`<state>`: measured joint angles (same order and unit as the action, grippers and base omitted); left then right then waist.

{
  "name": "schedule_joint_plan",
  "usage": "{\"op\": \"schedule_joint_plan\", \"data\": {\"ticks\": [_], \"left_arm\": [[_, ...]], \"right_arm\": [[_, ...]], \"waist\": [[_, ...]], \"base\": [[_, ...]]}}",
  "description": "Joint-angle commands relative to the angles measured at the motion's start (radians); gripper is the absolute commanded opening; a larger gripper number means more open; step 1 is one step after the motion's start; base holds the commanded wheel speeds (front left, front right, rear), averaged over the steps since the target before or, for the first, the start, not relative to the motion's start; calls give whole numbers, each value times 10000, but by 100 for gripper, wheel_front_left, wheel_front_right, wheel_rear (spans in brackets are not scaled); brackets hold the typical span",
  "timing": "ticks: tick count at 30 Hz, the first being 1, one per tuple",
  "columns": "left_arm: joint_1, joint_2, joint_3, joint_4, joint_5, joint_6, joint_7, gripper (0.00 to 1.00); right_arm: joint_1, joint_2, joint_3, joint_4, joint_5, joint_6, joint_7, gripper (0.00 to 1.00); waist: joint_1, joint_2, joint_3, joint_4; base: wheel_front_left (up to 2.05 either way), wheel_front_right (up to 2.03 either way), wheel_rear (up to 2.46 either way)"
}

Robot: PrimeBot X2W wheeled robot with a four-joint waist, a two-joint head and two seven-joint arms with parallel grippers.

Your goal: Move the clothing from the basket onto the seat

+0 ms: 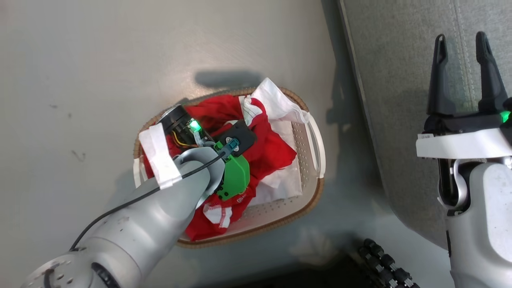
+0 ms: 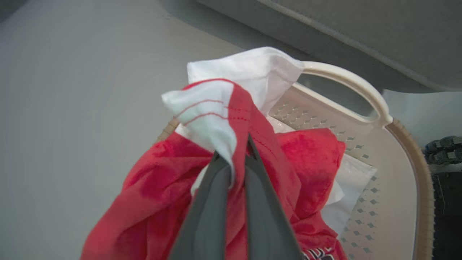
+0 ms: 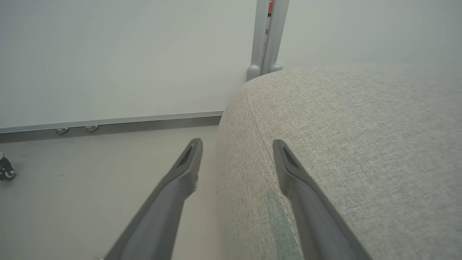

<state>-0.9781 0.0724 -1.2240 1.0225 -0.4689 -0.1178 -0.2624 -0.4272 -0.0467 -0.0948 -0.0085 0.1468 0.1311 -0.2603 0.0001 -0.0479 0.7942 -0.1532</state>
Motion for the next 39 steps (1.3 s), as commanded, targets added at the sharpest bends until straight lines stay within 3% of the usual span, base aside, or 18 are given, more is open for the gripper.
{"op": "schedule_joint_plan", "data": {"ticks": [1, 9, 22, 31, 39], "left_arm": [[268, 234, 163, -250, 113, 107, -31, 0], [947, 1220, 1147, -2357, 590, 382, -35, 0], [496, 3065, 1787, -4649, 1518, 134, -38, 0], [-917, 3825, 1953, -5501, 1417, -34, 222, 0], [-1892, 3803, 2419, -5456, 1162, 37, 349, 0]], "right_arm": [[197, -24, -62, 87, -83, -6, -29, 100], [911, -27, -213, 462, -462, -6, -29, 100], [2744, -26, 20, 1283, -616, -7, -29, 100], [3241, -28, 406, 1477, -521, -7, -29, 100], [3095, -25, 798, 1475, -507, -7, -29, 100]], "waist": [[-1, 0, -608, 366], [-1, 0, -2558, 994], [-1, 0, -5986, 1317], [-1, 0, -6854, 934], [-1, 0, -7005, 612]], "base": [[0, 0, 0], [0, 0, 0], [0, 0, 0], [0, 0, 0], [0, 0, 0]]}}
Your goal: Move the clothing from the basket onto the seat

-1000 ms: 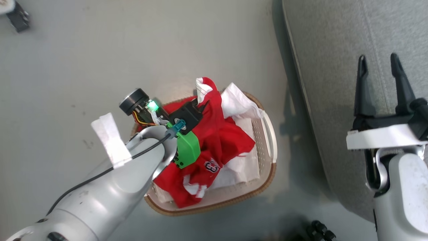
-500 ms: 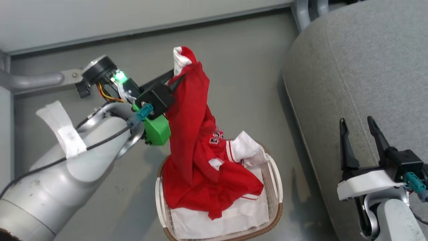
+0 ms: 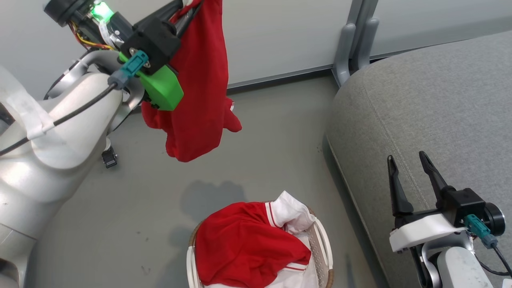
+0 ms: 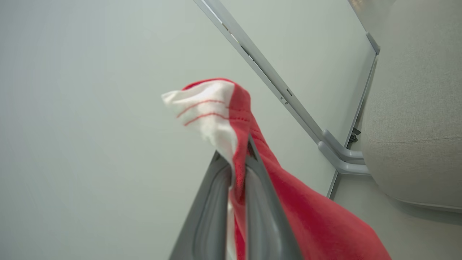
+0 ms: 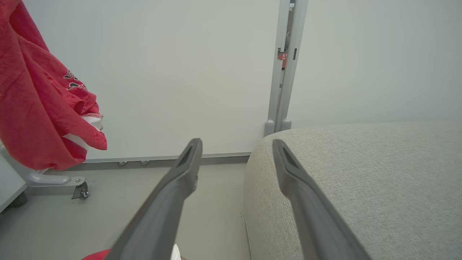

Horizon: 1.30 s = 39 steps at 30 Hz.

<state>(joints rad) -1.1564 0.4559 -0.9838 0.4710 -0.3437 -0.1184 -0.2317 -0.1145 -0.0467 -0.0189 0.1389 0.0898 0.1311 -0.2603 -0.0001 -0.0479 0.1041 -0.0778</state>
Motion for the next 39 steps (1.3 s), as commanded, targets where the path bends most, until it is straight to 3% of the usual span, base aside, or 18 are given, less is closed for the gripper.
{"op": "schedule_joint_plan", "data": {"ticks": [1, 11, 20, 31, 32, 33, 34, 35, 39], "left_arm": [[-187, -49, 32, 102, -91, 36, 48, 0], [-614, -492, -187, 276, -283, -31, 106, 0], [-805, -1113, -703, -609, -468, -103, 161, 0], [-895, -1369, -906, -1854, -440, 79, 278, 0], [-871, -1356, -916, -1942, -457, 96, 295, 0], [-832, -1331, -907, -2004, -495, 126, 302, 0], [-784, -1297, -890, -2043, -537, 155, 309, 0], [-684, -1246, -859, -2090, -590, 184, 323, 0], [-198, -1068, -677, -2088, -958, 355, 335, 0]], "right_arm": [[-98, -25, 140, -32, 89, -7, -29, 100], [-1291, -25, 2490, 48, 590, -7, -29, 100], [-3511, -28, 4544, 1473, 1264, -7, -29, 100], [-5028, -28, 5523, 3057, 1655, -7, -29, 100], [-5099, -28, 5619, 3212, 1746, -7, -29, 64], [-5173, -25, 5700, 3317, 1816, -7, -29, 35], [-5221, -26, 5739, 3385, 1879, -7, -29, 22], [-5244, -28, 5769, 3446, 1958, -7, -29, 0], [-5243, -26, 5715, 3481, 2072, -7, -29, 0]], "waist": [[1, 0, -111, -171], [1, 0, -215, -131], [1, 0, -379, 474], [1, 0, -359, 934], [1, 0, -352, 957], [1, 0, -343, 973], [1, 0, -335, 984], [1, 0, -320, 992], [1, 0, -271, 978]], "base": [[0, 0, 0], [0, 0, 0], [0, 0, 0], [0, 0, 0], [0, 0, 0], [0, 0, 0], [0, 0, 0], [0, 0, 0], [0, 0, 0]]}}
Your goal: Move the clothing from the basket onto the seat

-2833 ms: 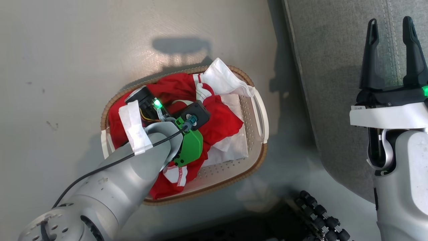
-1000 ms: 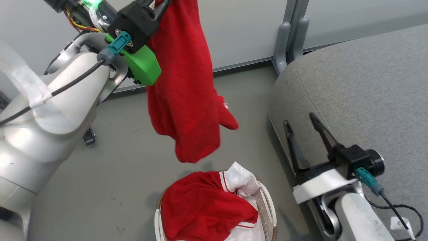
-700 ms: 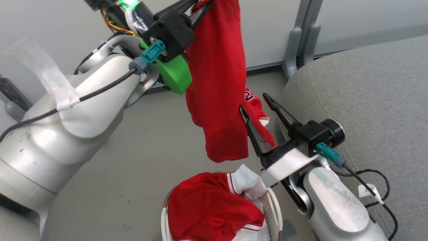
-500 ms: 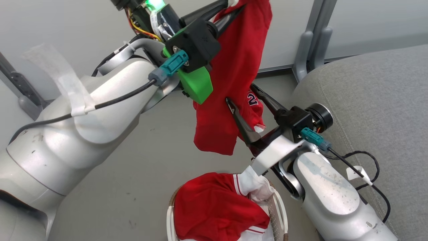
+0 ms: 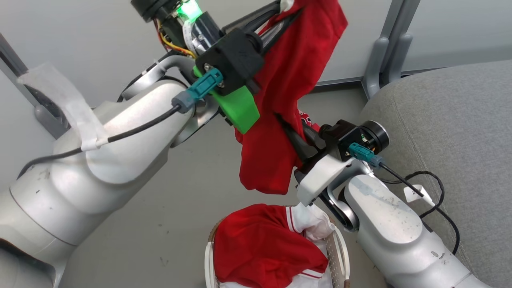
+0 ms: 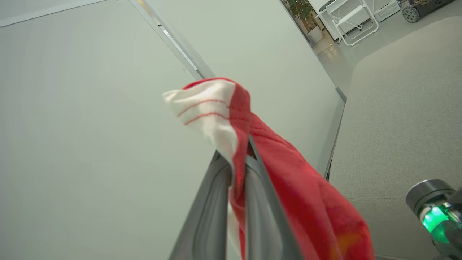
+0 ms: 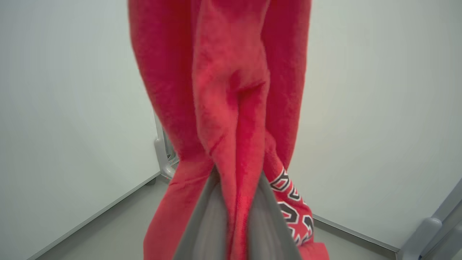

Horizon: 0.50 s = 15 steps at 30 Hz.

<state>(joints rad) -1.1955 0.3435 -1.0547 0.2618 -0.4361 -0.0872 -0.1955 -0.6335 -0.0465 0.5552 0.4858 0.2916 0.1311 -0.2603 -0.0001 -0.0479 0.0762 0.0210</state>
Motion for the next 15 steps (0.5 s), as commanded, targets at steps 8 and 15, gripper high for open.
{"op": "schedule_joint_plan", "data": {"ticks": [8, 15], "left_arm": [[1957, 130, 719, 655, -1771, 372, -265, 100], [3892, -72, 1215, 1219, -2132, 799, -691, 100]], "right_arm": [[141, -28, -958, -148, -14, -7, -29, 0], [511, -28, -2002, -390, -311, -7, -29, 0]], "waist": [[1, 0, 166, -111], [1, 0, 272, -95]], "base": [[0, 0, 0], [0, 0, 0]]}}
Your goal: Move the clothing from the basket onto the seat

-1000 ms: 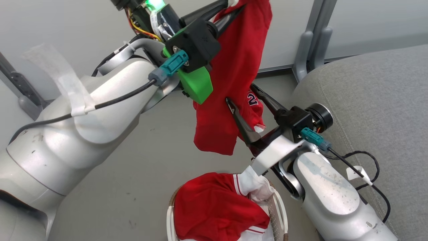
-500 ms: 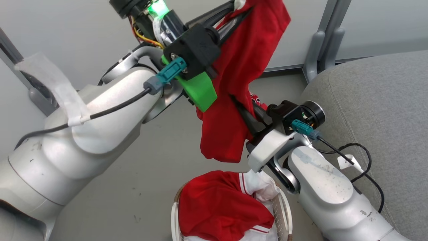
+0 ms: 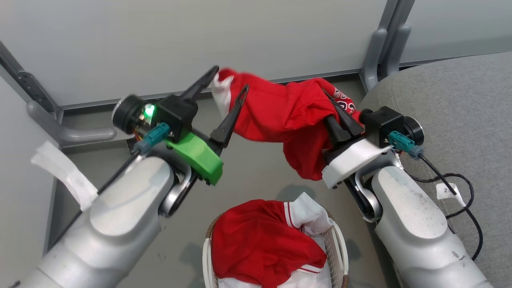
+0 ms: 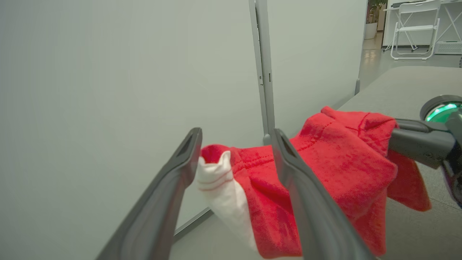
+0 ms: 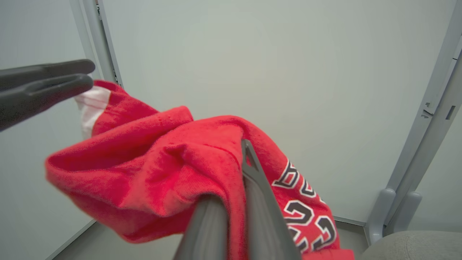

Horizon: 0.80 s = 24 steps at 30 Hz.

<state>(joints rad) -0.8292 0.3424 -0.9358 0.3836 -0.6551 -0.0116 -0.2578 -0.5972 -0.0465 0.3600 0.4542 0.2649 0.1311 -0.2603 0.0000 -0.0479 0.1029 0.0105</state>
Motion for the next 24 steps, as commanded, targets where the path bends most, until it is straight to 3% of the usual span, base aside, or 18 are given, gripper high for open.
{"op": "schedule_joint_plan", "data": {"ticks": [1, 4, 11, 24], "left_arm": [[612, -182, 209, -25, 4, 111, -91, 100], [1532, -478, 814, -242, 122, 133, -80, 100], [3596, -1075, 1970, -420, 1087, -318, -79, 100], [4784, -1829, 3259, -344, 2249, -1023, -82, 100]], "right_arm": [[238, -27, -231, -123, -134, -7, -29, 0], [463, -30, -654, -213, -339, -7, -29, 0], [915, -29, -1216, -387, -678, -7, -29, 0], [1196, -30, -1583, -495, -915, -7, -29, 1]], "waist": [[0, 0, 22, 32], [0, 0, 77, 94], [0, 0, 186, 84], [0, 0, 374, -118]], "base": [[0, 0, 0], [0, 0, 0], [0, 0, 0], [0, 0, 0]]}}
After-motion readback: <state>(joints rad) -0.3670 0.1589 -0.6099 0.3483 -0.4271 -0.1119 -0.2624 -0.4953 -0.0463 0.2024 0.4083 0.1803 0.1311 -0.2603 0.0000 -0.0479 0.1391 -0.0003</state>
